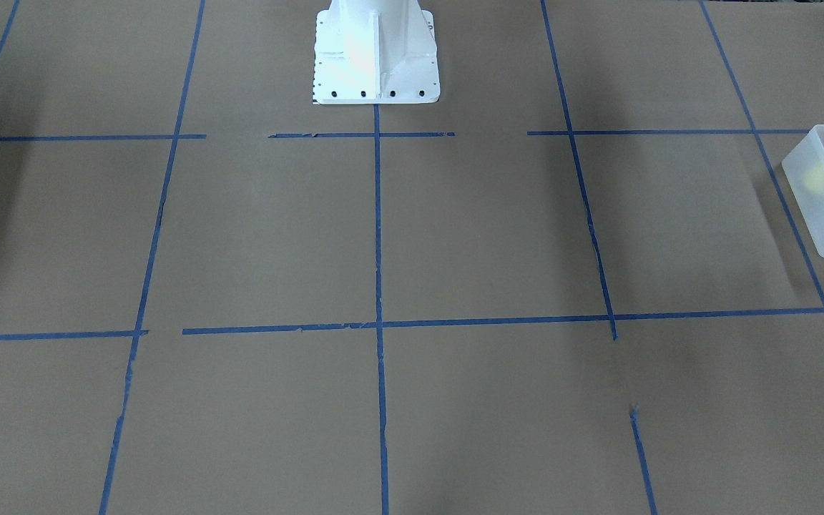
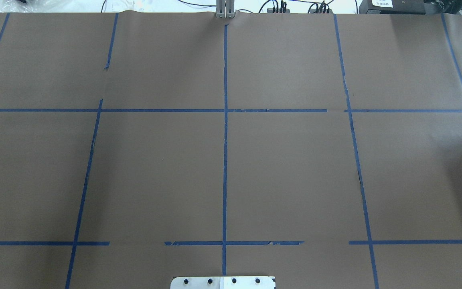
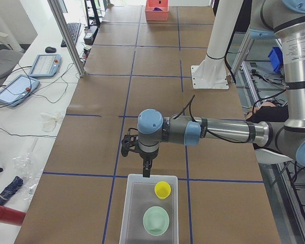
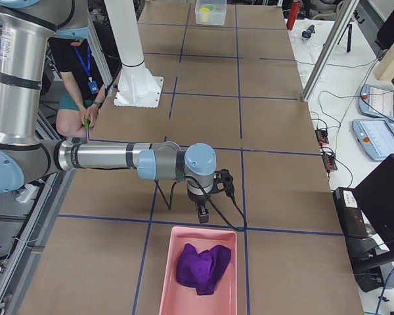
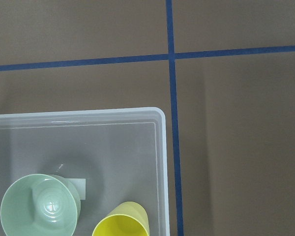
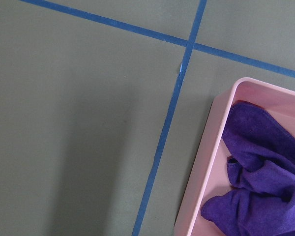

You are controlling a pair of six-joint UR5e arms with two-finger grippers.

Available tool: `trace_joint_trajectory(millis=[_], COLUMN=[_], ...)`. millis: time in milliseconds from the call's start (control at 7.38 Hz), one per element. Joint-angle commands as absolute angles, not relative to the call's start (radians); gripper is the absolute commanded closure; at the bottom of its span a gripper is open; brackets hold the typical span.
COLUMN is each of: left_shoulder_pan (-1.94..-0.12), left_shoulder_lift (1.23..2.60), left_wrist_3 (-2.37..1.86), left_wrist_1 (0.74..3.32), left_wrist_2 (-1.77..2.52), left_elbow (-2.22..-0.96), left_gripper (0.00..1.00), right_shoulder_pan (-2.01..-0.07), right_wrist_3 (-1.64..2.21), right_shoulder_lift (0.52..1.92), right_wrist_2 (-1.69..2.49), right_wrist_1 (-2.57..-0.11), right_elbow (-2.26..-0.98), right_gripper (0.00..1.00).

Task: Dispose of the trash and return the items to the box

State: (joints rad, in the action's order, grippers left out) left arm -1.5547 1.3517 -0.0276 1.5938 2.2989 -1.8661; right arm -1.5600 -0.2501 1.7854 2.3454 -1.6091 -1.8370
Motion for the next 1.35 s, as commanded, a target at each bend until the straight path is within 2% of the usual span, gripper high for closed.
trace_joint_trajectory(millis=[0, 1219], left_shoulder_pan=[-1.555, -1.555], left_shoulder_lift=[1.351, 1.353], left_wrist_3=[-0.028, -0.028], left_wrist_1=[1.594, 1.6], left_wrist_2=[2.299, 2.303], left_elbow=[-1.867, -1.871], left_gripper=[0.0, 0.0], right_shoulder_pan=[-1.557, -1.557], right_wrist_3=[-0.249, -0.239], right_shoulder_lift=[1.784, 1.778], right_wrist_2=[2.345, 2.347], right_wrist_1=[-1.609, -1.606], right_elbow=[-1.836, -1.839], right_gripper=[0.0, 0.0])
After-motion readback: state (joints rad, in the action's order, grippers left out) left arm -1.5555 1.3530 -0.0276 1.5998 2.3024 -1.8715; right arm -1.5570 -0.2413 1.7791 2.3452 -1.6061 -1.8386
